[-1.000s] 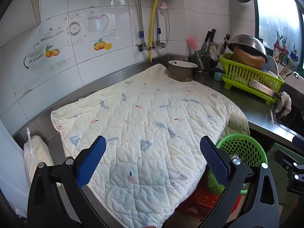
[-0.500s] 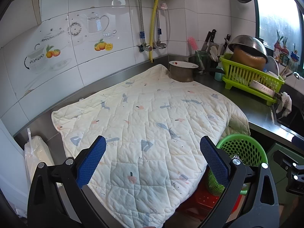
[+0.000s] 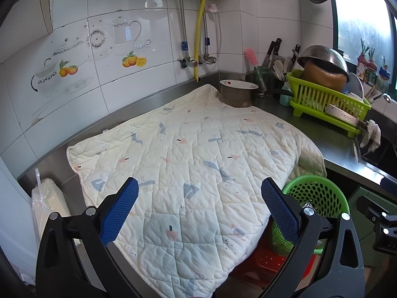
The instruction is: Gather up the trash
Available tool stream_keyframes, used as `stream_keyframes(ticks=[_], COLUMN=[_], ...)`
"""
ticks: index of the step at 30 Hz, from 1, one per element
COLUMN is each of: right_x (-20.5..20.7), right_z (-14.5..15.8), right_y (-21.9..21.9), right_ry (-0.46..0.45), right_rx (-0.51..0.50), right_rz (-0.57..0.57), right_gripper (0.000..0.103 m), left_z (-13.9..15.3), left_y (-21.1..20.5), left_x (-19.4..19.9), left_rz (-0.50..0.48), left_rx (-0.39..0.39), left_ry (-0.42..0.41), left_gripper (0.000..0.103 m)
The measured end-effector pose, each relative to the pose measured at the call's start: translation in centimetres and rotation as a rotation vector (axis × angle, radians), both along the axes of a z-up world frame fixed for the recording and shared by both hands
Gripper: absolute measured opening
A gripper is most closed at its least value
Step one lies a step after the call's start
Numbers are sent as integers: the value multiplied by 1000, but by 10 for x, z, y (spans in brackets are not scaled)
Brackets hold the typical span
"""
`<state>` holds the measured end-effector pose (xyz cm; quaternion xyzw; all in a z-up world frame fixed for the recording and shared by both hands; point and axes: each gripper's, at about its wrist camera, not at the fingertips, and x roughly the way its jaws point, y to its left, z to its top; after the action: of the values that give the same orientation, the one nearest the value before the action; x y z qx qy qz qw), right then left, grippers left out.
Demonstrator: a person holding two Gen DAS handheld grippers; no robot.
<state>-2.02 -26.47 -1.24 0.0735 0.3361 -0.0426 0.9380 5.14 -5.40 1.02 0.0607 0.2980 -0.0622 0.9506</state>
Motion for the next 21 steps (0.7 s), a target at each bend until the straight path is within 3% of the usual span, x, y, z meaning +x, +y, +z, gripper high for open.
stream_keyframes(ticks=[21], right_x=[2], right_z=[-3], right_y=[-4], right_ry=[3], right_rx=[7], right_rz=[-6], right_gripper=[94], left_z=[2], left_y=[-6], left_x=[0], left_rz=[-10], left_rx=[5], left_ry=[-9], left_gripper=[98])
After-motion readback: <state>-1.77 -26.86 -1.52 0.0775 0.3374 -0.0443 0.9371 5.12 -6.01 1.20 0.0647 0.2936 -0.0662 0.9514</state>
